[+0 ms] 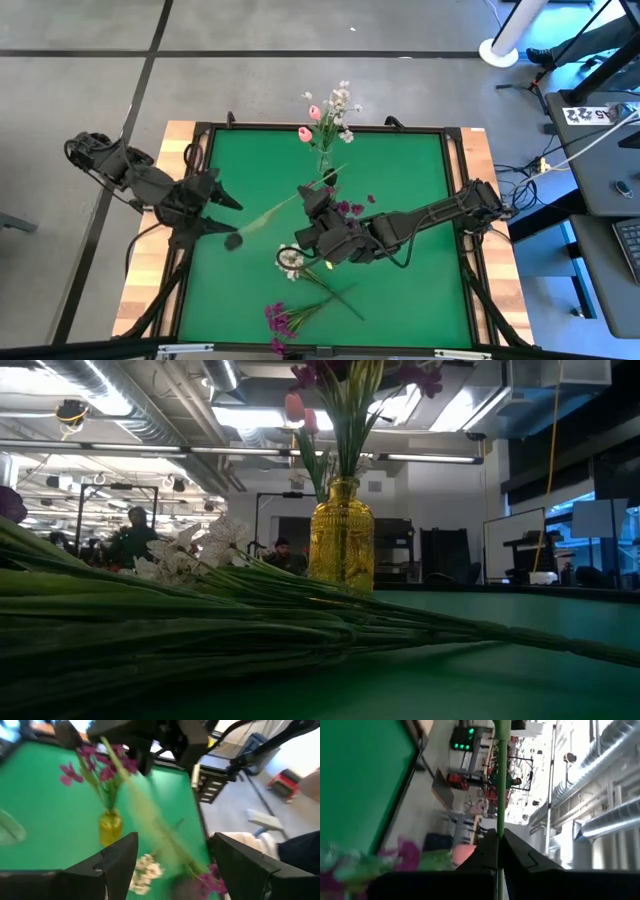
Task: Sort flowers into vase by color
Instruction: Put the black flower into the yellow transparent vase
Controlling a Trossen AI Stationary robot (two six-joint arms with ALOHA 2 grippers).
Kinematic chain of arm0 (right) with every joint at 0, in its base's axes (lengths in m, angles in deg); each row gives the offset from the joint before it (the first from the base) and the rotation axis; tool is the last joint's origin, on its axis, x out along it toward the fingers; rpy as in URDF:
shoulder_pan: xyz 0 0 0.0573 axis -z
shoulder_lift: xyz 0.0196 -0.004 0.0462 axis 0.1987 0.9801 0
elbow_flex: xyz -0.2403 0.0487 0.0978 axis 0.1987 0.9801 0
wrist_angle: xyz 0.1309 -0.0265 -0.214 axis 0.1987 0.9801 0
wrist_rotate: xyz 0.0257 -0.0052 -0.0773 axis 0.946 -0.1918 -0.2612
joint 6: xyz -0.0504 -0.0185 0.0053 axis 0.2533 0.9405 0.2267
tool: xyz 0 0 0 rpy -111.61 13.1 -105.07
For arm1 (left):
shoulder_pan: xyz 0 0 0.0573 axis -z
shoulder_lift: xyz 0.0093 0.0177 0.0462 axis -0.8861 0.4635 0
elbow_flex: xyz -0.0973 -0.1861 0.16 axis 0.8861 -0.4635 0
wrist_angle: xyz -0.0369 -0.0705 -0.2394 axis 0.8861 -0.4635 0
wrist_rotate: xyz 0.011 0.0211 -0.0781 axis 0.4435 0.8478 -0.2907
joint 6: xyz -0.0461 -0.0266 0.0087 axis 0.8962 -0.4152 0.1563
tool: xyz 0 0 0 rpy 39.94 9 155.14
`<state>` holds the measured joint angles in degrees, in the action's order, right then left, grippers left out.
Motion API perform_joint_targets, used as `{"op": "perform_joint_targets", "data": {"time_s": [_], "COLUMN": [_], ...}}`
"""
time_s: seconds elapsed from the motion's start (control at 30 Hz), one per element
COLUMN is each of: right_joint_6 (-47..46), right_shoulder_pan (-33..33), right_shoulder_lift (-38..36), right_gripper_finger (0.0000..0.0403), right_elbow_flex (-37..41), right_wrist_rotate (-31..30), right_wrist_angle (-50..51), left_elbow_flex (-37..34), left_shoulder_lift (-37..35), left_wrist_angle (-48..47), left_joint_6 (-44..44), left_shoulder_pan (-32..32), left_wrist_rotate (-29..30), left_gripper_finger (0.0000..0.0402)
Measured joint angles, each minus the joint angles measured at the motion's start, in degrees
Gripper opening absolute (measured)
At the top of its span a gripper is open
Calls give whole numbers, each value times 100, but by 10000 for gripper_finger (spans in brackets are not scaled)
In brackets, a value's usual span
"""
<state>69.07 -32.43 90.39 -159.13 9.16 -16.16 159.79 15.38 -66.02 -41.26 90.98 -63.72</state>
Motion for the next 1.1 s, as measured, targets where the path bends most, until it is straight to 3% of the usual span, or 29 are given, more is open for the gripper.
{"op": "perform_joint_targets", "data": {"time_s": [0.23,0.5,0.9,1.1], "right_joint_6": [-949,-2147,-5466,-6183], "right_shoulder_pan": [-55,7,393,631], "right_shoulder_lift": [-539,-1480,-2591,-3191], "right_gripper_finger": [7,7,7,4], "right_elbow_flex": [2,-2,45,1027], "right_wrist_rotate": [845,1299,3277,3605], "right_wrist_angle": [-752,-692,1274,1558], "left_elbow_flex": [0,0,-535,-881], "left_shoulder_lift": [-120,-157,-128,-133], "left_wrist_angle": [-250,-341,-391,-366], "left_joint_6": [-479,-702,-704,-676], "left_shoulder_pan": [-1,-2,-2,-2], "left_wrist_rotate": [1117,1646,1889,1890], "left_gripper_finger": [254,254,254,254]}}
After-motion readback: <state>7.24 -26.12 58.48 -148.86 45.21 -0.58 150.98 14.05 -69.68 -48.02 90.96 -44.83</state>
